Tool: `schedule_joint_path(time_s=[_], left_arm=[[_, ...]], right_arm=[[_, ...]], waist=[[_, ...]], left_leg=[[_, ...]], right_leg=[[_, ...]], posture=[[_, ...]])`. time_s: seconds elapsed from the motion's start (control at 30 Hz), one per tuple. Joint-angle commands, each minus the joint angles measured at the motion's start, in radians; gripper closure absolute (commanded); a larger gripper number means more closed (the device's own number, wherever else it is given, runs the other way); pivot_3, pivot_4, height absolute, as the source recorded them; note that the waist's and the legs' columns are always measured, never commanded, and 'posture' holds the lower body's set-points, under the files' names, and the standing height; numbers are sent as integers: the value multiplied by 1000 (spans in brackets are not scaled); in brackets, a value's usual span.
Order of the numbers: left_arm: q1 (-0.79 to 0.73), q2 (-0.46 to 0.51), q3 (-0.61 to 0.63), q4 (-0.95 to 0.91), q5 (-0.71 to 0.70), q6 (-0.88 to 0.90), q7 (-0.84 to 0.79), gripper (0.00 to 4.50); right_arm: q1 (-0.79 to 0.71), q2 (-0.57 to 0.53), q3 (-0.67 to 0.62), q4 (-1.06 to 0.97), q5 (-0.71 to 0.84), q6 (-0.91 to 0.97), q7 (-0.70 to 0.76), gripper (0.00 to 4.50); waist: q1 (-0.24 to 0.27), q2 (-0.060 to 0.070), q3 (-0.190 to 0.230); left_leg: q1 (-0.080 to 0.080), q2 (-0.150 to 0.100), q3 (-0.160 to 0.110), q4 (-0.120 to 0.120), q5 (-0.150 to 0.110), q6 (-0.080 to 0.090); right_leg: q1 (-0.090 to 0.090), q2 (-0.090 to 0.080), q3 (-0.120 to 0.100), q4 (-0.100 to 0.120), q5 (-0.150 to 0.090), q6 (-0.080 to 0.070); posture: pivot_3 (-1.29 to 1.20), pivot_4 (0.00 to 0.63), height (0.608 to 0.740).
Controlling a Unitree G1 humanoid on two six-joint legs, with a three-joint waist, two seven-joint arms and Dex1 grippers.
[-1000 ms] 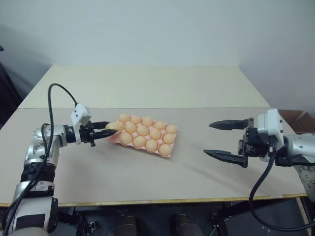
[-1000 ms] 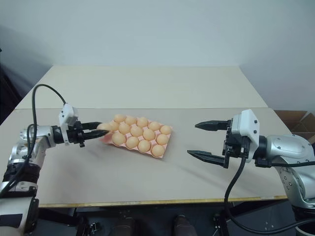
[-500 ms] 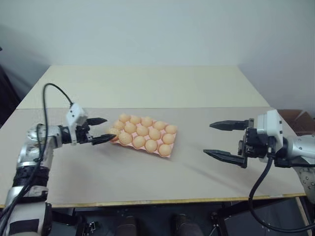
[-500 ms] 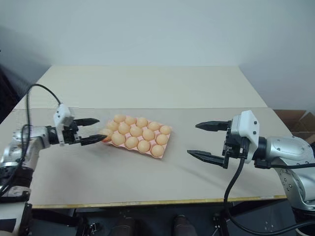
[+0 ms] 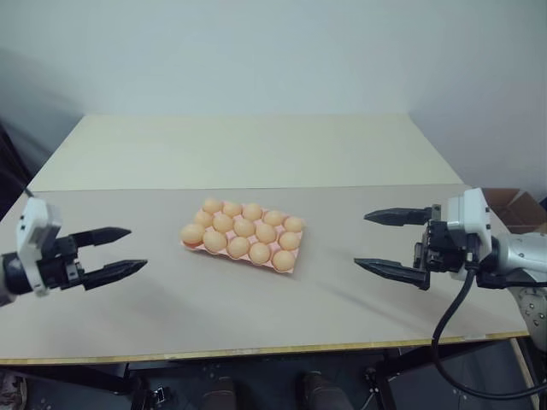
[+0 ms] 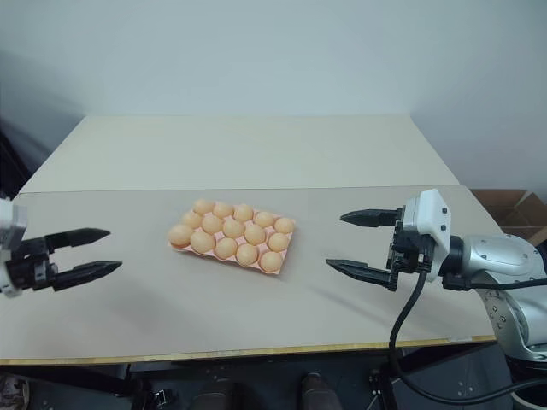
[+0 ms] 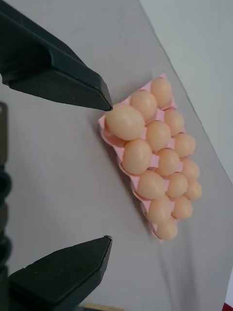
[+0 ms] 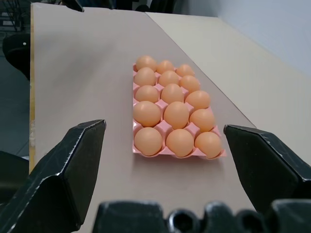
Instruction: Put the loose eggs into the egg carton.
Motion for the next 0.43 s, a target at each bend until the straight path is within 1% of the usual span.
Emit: schedule_joint_path(time_s=[0.03, 0.13, 0.23, 0.43], left_arm=[[71, -15, 85, -108, -43, 23, 21, 15], [102, -35, 122, -162, -102, 54, 40, 15], [102, -46, 133, -191, -129, 59, 69, 15], [117, -48, 130, -210, -147, 71, 102, 15]], right_arm=[[-3, -7, -29, -17, 12, -17, 11, 0], [9, -7, -33, -12, 8, -20, 19, 0], [14, -9, -38, -6, 10, -18, 23, 0], [-6, -20, -32, 20, 6, -17, 47, 0]], waist=[[5, 0, 0], [11, 0, 0], [13, 0, 0], [11, 0, 0]], left_leg=[[0, 0, 0, 0, 0, 0], [0, 0, 0, 0, 0, 0], [0, 0, 0, 0, 0, 0], [0, 0, 1, 0, 0, 0]], right_leg=[[0, 0, 0, 0, 0, 0], [0, -1, 0, 0, 0, 0], [0, 0, 0, 0, 0, 0], [0, 0, 0, -1, 0, 0]], posture=[[0, 150, 740], [0, 150, 740], [0, 150, 740], [0, 150, 740]])
